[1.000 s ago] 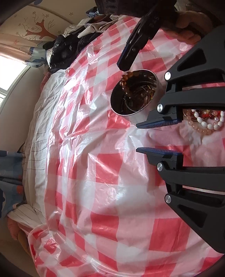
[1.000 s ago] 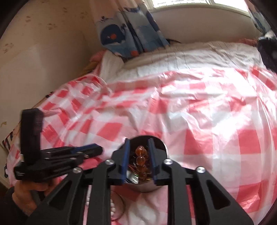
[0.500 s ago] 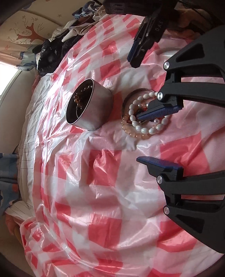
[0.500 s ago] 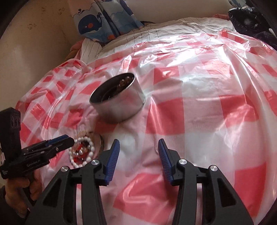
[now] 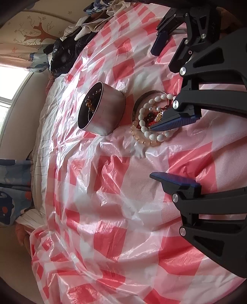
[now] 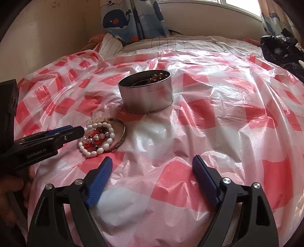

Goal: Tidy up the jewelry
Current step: 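Withdraw both open tools from the tin toward the remaining bracelets, then close the left tool on the white bead bracelet and lift it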

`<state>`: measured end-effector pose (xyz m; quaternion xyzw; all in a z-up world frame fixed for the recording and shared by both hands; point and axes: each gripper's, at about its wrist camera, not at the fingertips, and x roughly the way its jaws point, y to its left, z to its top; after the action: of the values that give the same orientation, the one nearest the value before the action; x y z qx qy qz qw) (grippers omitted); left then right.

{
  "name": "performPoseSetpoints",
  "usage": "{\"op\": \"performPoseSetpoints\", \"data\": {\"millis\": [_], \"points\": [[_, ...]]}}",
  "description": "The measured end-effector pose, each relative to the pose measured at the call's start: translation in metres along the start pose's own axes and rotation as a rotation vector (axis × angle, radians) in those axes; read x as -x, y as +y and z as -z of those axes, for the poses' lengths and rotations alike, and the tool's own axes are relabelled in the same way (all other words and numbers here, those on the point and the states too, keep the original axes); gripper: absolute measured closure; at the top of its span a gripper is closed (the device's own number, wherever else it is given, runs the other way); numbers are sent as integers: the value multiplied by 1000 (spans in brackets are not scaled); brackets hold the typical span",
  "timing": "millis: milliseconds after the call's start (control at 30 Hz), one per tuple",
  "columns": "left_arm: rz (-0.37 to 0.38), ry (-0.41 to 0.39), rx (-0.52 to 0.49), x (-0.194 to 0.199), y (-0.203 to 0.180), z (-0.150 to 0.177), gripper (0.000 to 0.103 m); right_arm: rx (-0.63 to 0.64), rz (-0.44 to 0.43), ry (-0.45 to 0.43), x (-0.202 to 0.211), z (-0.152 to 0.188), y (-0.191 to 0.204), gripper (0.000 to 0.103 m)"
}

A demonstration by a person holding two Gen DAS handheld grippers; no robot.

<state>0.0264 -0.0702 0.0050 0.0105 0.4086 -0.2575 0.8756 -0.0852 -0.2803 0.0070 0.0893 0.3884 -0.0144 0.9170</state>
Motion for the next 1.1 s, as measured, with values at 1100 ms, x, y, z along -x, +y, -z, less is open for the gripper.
{"op": "performPoseSetpoints", "data": {"millis": [1100], "points": [[-11,-61,5,11,-2,-1,44,-14,-12,-24,5,2,-3,13]]}}
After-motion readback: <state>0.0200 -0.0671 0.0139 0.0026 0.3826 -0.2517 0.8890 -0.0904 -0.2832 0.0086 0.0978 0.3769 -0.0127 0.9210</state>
